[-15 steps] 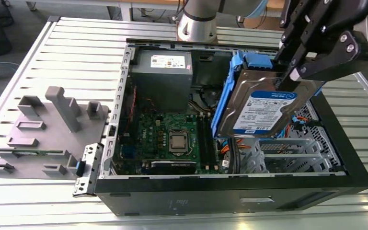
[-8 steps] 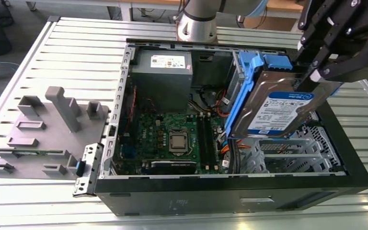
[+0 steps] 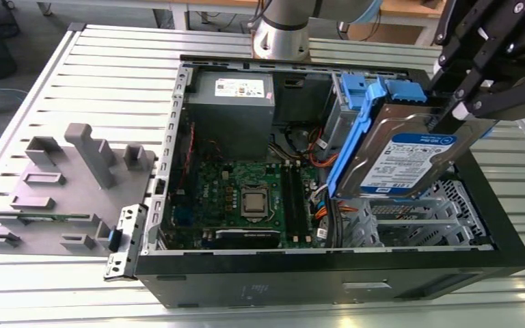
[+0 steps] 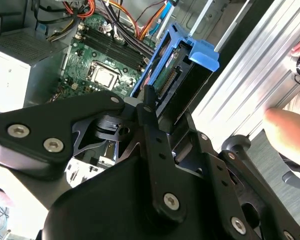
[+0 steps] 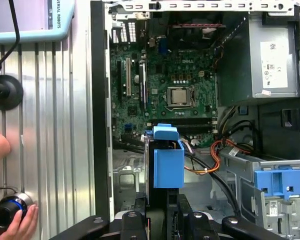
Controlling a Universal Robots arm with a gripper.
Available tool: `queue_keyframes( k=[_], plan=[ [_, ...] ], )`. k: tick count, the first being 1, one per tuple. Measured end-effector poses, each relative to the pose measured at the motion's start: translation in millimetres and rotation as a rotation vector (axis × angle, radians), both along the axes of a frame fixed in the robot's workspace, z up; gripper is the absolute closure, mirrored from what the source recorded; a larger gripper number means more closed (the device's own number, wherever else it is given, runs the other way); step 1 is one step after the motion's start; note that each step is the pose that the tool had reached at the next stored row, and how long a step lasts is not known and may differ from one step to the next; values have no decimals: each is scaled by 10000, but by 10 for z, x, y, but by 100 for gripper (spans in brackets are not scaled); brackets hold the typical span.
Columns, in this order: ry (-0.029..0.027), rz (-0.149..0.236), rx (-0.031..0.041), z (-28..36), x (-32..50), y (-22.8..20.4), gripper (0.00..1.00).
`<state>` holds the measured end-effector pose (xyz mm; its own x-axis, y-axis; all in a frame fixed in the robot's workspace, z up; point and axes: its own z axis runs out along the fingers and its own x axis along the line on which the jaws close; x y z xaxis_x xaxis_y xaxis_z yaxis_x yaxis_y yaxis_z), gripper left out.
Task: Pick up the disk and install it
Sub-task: 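Insert the disk into the insertion slot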
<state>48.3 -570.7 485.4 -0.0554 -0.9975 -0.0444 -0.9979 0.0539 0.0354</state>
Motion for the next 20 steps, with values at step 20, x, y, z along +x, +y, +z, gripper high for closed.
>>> queue_keyframes(
  k=[20],
  plan=[
    [5, 0, 0, -35, 303, -92, 65]
  ],
)
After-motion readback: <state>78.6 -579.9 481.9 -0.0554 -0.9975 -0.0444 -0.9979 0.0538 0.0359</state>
